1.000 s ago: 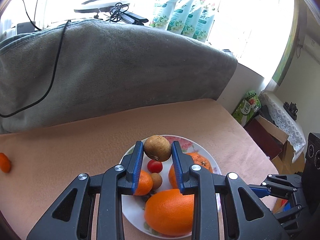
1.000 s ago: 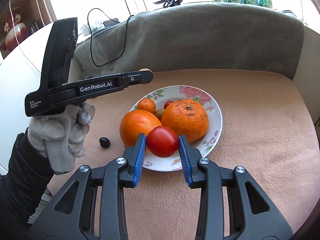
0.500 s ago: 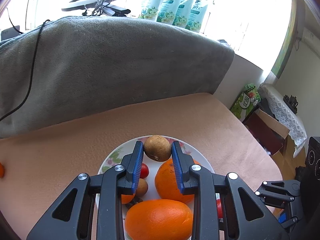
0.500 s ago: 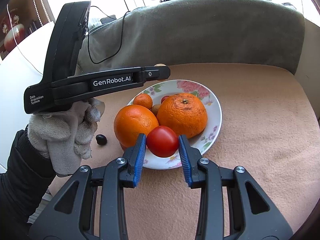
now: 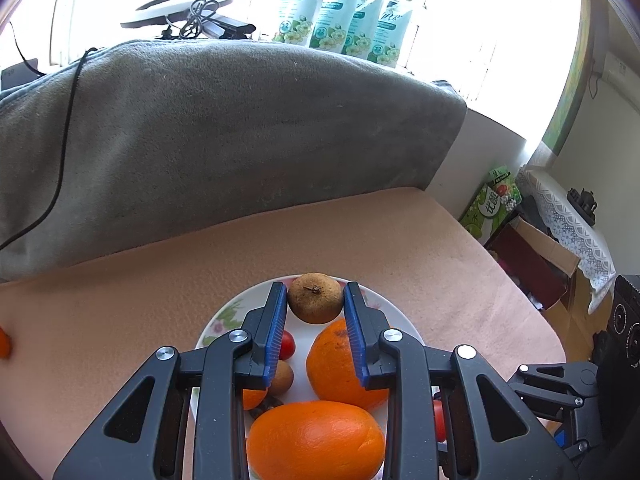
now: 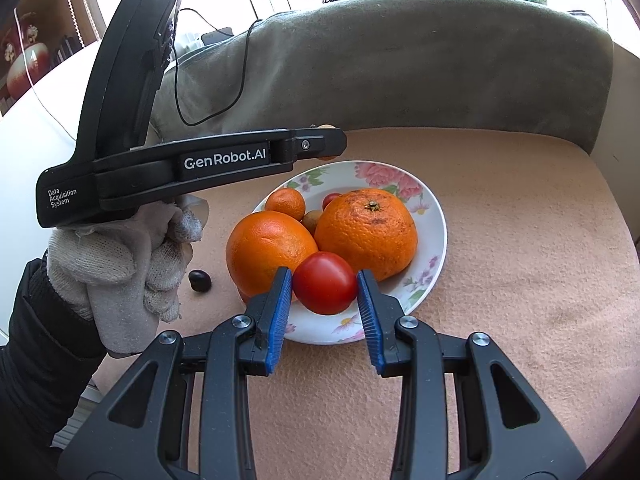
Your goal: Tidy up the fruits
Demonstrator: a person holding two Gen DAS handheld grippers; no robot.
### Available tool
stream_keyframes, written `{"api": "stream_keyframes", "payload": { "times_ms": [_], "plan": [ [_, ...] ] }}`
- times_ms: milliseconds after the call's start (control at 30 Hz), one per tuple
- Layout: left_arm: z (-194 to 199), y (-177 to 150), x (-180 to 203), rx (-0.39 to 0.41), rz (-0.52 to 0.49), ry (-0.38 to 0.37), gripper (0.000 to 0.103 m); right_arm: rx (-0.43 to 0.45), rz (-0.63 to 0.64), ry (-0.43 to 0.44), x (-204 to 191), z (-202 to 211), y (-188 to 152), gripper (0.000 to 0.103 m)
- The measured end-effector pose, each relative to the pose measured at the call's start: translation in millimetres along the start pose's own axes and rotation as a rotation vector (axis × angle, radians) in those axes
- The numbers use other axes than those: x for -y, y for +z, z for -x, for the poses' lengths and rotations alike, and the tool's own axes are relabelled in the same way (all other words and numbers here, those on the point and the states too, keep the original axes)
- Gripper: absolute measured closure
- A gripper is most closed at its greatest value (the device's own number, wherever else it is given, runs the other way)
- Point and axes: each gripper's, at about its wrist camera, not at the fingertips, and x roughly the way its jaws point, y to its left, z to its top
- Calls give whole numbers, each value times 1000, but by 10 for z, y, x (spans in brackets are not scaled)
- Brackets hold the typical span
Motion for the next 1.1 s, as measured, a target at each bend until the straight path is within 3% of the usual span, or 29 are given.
{"api": "stream_keyframes", "payload": {
  "times_ms": [267,367,400,467,500,633,700,733,800,967,1100],
  "plan": [
    [14,3,-4,4,1,6,73,-7,1,-2,4,-30,10,68],
    [24,12,-2,9,0,9,59,2,4,-3,-3,-6,27,67],
    [28,15,-3,11,2,8,59,5,6,-6,-7,1,32,65],
    [30,25,3,13,2,7,59,12,8,-9,-13,12,41,46],
    [28,30,11,13,2,10,57,19,10,-12,-20,27,39,44],
    [44,39,29,22,-3,26,44,31,12,-9,-36,71,43,42],
    [56,43,41,26,-7,41,41,35,11,-10,-41,83,45,36],
    [67,40,42,28,-6,47,35,37,12,-10,-44,92,45,32],
    [81,40,50,31,-5,59,30,44,14,-11,-48,109,46,31],
    [109,43,71,31,-12,81,29,56,16,-11,-87,157,55,21],
    [129,40,81,32,-18,91,29,63,18,-9,-97,177,63,21]
  ]
}}
